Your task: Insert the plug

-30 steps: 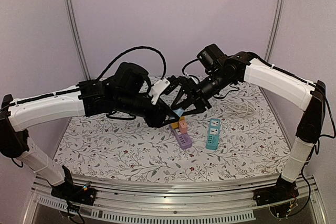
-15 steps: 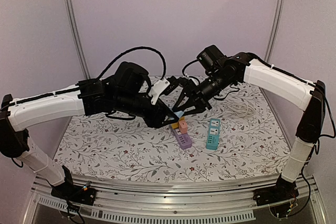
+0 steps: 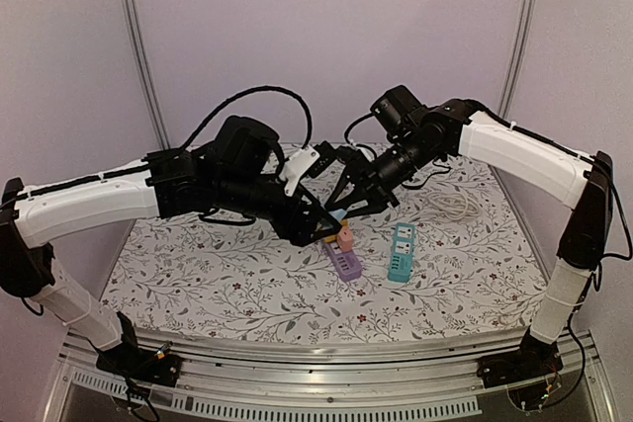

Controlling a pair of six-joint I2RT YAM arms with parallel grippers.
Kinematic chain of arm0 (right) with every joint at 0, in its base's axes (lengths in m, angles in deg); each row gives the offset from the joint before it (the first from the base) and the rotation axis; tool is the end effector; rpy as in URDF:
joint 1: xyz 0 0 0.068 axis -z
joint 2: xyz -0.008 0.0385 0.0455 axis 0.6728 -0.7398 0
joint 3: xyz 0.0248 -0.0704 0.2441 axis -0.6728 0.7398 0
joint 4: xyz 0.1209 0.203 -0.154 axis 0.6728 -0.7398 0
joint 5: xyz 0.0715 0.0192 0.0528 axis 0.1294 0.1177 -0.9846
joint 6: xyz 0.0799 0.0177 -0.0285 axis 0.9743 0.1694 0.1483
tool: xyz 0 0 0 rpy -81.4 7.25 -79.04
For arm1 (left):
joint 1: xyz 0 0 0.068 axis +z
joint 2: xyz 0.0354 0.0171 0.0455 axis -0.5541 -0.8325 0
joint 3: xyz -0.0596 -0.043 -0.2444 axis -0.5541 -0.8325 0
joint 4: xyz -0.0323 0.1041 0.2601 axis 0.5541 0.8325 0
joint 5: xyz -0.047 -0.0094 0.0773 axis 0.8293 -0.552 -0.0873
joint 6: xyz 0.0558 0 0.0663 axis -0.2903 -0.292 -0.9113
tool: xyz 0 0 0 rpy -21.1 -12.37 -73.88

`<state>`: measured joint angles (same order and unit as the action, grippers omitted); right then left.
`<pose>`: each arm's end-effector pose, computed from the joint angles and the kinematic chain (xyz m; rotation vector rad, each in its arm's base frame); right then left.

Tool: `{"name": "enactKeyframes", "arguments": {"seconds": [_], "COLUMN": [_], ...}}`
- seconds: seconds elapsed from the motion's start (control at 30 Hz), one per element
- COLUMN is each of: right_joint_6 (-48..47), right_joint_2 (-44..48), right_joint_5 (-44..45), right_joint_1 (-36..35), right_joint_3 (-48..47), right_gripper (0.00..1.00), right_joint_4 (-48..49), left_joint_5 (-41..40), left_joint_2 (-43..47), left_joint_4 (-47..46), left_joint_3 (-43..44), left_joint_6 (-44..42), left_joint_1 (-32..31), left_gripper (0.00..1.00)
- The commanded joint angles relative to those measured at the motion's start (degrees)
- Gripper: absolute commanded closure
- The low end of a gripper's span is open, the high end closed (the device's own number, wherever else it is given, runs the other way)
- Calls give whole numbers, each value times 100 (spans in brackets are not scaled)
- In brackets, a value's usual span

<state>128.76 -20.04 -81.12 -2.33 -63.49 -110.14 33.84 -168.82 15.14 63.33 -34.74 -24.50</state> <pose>0.2545 0.3325 0.2927 0.4461 -2.5961 -1.4069 0.1958 -0.3406 0.2832 1.0578 2.0567 -0.8236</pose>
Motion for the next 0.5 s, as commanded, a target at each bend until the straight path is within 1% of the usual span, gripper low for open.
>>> {"name": "enactKeyframes", "arguments": {"seconds": [0.0, 0.2, 0.43, 0.47], "right_joint_6": [135, 192, 252, 267], "right_joint_2": [-55, -69, -122, -140], "right_joint_5": [388, 865, 1799, 1952], "right_joint_1": [-29, -29, -30, -32], "right_joint_3": [-37, -204, -489, -550], "right_gripper": [100, 100, 100, 100], "right_joint_4": [15, -130, -446, -516], "left_joint_5": [-164, -438, -981, -1171], "left_joint_2": [367, 788, 1285, 1344], "left_joint_4": [-131, -99, -1, 29], "left_joint_3": [-194, -499, -811, -841], "left_joint_6": [-117, -111, 100, 105], "left_joint_1": [-56, -56, -56, -48], "left_gripper": [1, 0, 1, 1]}}
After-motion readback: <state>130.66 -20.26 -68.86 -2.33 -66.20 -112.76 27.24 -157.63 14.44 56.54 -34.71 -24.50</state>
